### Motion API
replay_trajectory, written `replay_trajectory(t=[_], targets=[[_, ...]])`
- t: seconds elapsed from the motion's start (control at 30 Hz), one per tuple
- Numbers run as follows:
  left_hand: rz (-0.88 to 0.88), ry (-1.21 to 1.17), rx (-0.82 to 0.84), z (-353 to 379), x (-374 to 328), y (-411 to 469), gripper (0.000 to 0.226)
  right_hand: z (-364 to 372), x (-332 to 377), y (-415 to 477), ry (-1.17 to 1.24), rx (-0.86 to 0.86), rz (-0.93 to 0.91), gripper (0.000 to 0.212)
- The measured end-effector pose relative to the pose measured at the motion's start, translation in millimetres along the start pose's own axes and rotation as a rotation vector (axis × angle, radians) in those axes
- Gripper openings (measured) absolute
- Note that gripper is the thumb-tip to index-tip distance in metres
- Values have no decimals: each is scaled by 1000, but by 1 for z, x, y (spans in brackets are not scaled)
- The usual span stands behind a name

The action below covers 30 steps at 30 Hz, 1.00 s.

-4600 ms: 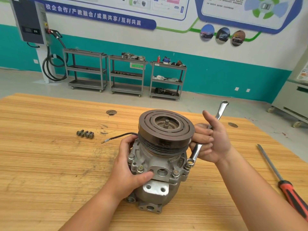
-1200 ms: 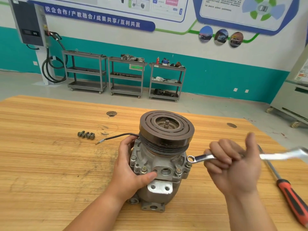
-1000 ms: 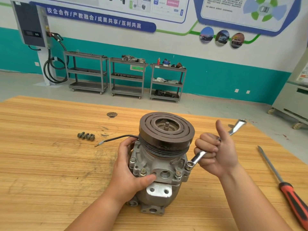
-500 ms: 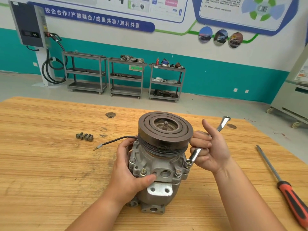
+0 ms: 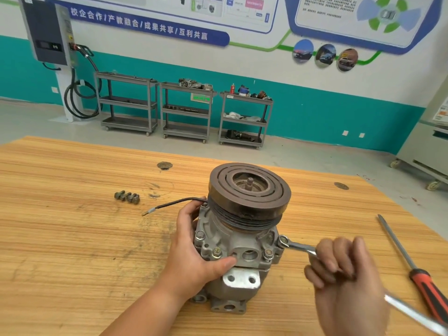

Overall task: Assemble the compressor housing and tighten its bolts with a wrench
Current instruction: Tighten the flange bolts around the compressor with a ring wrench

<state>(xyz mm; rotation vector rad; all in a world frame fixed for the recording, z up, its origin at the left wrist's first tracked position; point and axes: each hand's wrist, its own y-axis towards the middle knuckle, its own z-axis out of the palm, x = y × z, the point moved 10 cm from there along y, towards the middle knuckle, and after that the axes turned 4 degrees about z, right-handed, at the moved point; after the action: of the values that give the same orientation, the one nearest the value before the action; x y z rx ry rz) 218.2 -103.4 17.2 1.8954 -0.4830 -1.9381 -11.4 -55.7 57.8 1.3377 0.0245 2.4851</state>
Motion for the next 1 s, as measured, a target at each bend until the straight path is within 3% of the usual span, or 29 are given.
replay_trajectory(t=[0.07, 0.13, 0.23, 0.37, 0.43, 0.57, 0.7, 0.8, 1.0], targets=[[1, 24, -4, -1, 0, 0, 98, -1, 4, -26, -116, -86, -201, 44], [6, 48, -12, -2, -1, 1, 96, 19, 9, -46, -361, -24, -382, 30], [22, 53, -22, -3, -2, 1, 92, 52, 9, -63, -655, 100, -533, 27], [1, 40, -20, -3, 0, 1, 97, 42, 32, -51, -370, 64, -484, 34], [-2, 35, -19, -3, 0, 1, 98, 32, 42, -32, -197, 93, -371, 39], [17, 37, -7, -1, -2, 1, 97, 31, 16, 23, -11, 279, 94, 55], [12, 48, -1, -2, -2, 1, 96, 39, -31, 61, 131, 405, 544, 53], [12, 53, 10, -1, -2, 1, 99, 61, -55, 61, 299, 621, 809, 51], [7, 39, 32, 1, -2, 1, 108, 67, -71, 54, 340, 687, 961, 47]])
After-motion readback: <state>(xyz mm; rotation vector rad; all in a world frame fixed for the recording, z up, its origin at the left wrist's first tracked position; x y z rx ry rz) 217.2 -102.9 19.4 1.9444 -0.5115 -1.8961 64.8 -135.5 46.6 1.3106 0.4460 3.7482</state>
